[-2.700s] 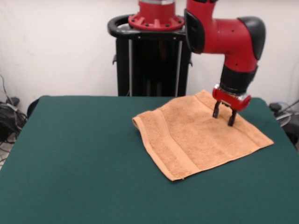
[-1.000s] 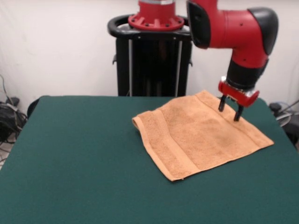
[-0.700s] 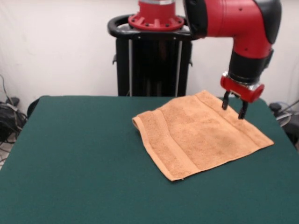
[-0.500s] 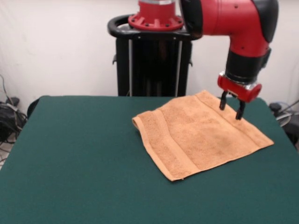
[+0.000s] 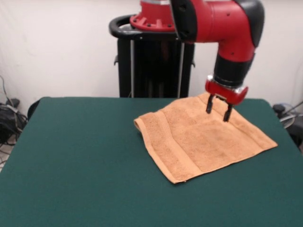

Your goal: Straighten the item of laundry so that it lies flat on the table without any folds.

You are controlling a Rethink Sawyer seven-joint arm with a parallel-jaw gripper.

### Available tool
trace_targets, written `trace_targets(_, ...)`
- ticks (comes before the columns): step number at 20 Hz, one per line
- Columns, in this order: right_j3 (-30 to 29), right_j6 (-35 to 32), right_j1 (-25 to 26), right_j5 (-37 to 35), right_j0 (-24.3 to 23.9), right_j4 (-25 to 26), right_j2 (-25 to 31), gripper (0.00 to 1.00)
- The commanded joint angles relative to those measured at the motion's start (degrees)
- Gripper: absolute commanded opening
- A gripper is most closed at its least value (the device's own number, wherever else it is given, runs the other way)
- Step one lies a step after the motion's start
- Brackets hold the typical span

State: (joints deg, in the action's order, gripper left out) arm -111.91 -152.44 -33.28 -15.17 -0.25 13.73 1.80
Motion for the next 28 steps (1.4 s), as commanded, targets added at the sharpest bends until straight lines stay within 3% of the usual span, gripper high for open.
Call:
trace_targets(1, -0.86, 12.65, 2.16, 3.9, -5.37, 11.76, 10.18, 1.0)
trace_targets(5, -1.2, 10.87, 2.86, 7.37, -5.93, 18.48, 12.82, 1.0)
trace_targets(11, 1.47, 5.47, 5.85, 23.84, -3.68, 29.36, 13.21, 1.0)
trace_targets(14, 1.85, 4.71, 6.09, 27.77, -3.01, 33.06, 13.9, 1.0)
trace_targets(23, 3.23, 5.17, 9.66, 21.23, -5.42, 39.57, 18.02, 1.0)
trace_targets(28, 4.09, 5.32, 8.94, 18.54, -4.85, 40.29, 16.49, 1.0)
